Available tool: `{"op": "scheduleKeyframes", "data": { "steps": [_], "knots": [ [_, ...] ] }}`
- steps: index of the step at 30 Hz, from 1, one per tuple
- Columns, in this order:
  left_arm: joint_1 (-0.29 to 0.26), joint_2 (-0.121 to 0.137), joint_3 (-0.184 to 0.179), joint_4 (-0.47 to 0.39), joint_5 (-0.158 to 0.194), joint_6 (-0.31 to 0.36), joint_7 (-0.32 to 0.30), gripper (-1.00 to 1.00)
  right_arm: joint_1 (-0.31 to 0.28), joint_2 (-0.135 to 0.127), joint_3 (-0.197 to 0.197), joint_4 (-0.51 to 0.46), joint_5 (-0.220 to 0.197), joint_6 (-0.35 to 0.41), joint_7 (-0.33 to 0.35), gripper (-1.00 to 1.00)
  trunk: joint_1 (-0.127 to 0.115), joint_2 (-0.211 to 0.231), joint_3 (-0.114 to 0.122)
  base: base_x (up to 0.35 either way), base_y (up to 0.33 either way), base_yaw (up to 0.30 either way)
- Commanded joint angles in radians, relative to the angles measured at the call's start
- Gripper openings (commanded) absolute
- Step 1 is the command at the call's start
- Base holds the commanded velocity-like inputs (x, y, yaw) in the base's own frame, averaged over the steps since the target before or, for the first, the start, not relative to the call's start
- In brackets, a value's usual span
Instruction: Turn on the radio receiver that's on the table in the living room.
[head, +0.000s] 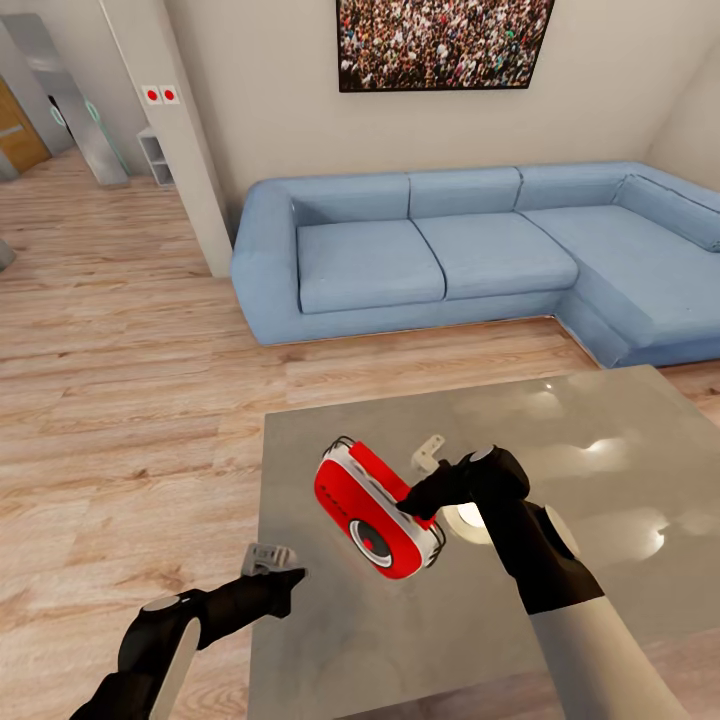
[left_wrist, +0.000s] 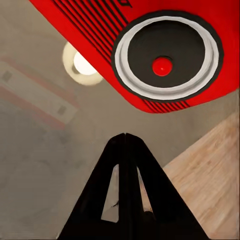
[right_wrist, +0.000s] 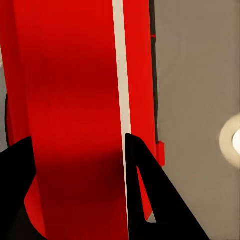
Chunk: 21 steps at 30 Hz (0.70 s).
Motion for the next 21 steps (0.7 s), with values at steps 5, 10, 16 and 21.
{"op": "scheduleKeyframes", "data": {
  "steps": [5,10,16,21],
  "knots": [
    [0.0,0.0,0.0,0.0,0.01,0.0,-0.016,-1.0,0.0,0.0,0.0,0.001,-0.004,0.002,0.0,-1.0,0.0,0.0,0.0,0.0,0.0,0.0],
    [0.0,0.0,0.0,0.0,0.013,0.0,-0.115,-1.0,0.0,-0.002,-0.001,0.008,-0.002,0.001,0.0,-1.0,0.0,0.0,0.0,0.0,0.0,0.0],
    [0.0,0.0,0.0,-0.001,0.012,-0.001,-0.197,-1.0,0.0,-0.002,-0.001,0.01,-0.001,0.001,0.0,-1.0,0.0,0.0,0.0,0.0,0.0,0.0],
    [-0.001,0.0,0.0,-0.001,0.013,0.0,-0.204,-1.0,0.0,-0.002,-0.001,0.014,-0.001,0.001,0.0,-1.0,0.0,0.0,0.0,0.0,0.0,0.0]
  ]
}}
